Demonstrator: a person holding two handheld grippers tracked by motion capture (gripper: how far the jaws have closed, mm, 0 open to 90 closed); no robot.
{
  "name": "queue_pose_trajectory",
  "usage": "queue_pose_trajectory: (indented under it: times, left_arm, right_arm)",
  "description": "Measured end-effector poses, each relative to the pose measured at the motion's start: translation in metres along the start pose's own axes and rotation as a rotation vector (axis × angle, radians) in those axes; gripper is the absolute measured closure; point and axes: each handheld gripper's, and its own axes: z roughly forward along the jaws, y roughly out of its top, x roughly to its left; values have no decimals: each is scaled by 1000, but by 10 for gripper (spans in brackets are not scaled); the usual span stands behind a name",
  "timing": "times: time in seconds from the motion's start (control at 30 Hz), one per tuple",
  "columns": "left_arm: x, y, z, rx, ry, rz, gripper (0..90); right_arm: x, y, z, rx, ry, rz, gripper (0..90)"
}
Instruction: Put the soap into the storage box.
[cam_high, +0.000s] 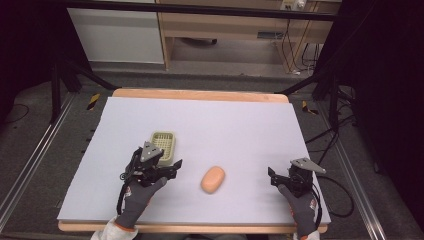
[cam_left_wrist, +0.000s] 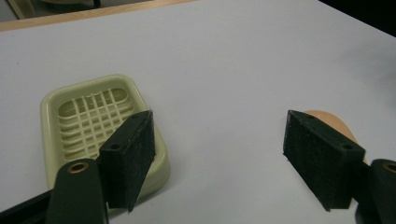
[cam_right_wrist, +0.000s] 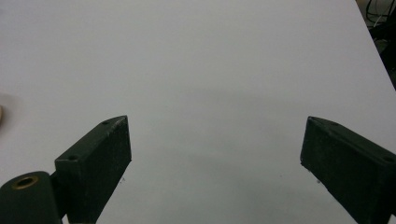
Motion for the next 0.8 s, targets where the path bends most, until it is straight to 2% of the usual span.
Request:
queue_pose_trajectory:
  times: [0.2,0.8]
  left_arm:
    - [-4,3,3,0,-6,4,242]
    - [-29,12,16,13,-38,50,239]
  right_arm:
    - [0,0,0,-2,-1,-2,90]
    - [0,2,0,-1,0,-5,93]
